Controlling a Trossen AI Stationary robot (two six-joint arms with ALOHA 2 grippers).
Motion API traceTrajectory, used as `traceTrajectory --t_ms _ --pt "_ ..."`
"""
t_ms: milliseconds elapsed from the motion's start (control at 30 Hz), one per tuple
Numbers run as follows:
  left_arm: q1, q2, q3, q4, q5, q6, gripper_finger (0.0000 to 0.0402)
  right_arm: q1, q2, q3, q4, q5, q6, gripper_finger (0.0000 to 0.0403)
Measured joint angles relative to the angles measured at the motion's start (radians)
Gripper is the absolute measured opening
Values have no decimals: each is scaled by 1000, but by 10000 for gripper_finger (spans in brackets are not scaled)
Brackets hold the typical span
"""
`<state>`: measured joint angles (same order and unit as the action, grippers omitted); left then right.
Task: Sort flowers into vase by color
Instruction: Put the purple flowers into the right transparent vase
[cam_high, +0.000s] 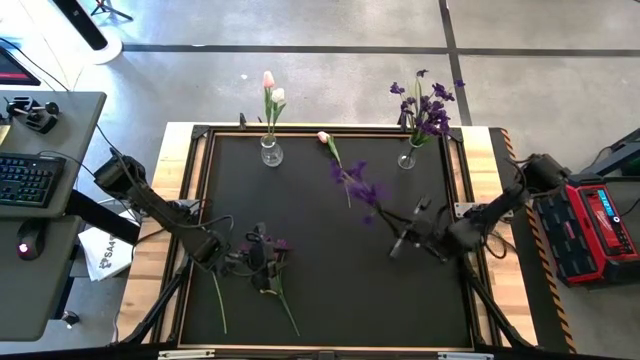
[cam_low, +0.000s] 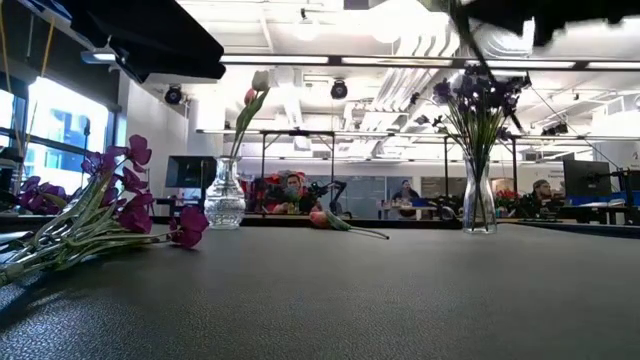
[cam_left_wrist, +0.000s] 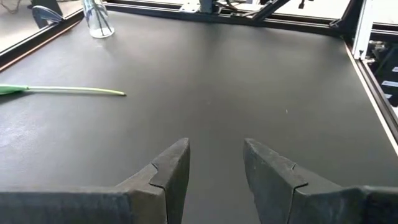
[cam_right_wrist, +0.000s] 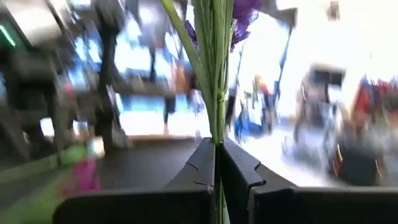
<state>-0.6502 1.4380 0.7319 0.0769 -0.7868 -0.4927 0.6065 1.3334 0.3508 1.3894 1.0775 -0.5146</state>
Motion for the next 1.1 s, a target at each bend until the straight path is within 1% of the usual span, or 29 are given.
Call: traceTrajectory --t_ms 67,100,133,300,400,467,533,633,667,733,833,867,1033,1100 --pt "-4 0 0 0 0 0 137 -17 -2 -16 186 -116 -185 0" --pt "-6 0 0 0 0 0 137 -35 -28 -19 177 -166 -239 0" --pt "-6 0 0 0 0 0 137 -54 -60 -23 171 -195 -268 0" --pt "-6 0 0 -3 0 5 137 -189 -201 -76 179 -248 -341 0" --pt "-4 0 0 -2 0 12 137 -289 -296 -109 183 -301 -403 0" --pt "-4 0 0 -1 -1 15 137 -363 -349 -128 181 -336 -416 0" --pt "-4 0 0 -2 -4 15 137 -446 -393 -131 182 -344 -397 0" --pt "-4 0 0 0 -8 16 137 -567 -428 -123 140 -298 -330 0" --pt "-2 0 0 0 -8 16 137 -604 -433 -119 116 -300 -321 0" --pt "3 0 0 0 -8 16 137 -674 -436 -117 77 -346 -282 0" --pt "6 0 0 0 -8 15 137 -780 -428 -117 46 -475 -183 0" --pt "9 0 0 1 -8 13 137 -813 -424 -117 44 -503 -163 0" --pt "9 0 0 4 -8 7 137 -948 -405 -117 43 -524 -146 0" --pt "9 0 0 4 -8 7 137 -991 -394 -117 43 -553 -94 0"
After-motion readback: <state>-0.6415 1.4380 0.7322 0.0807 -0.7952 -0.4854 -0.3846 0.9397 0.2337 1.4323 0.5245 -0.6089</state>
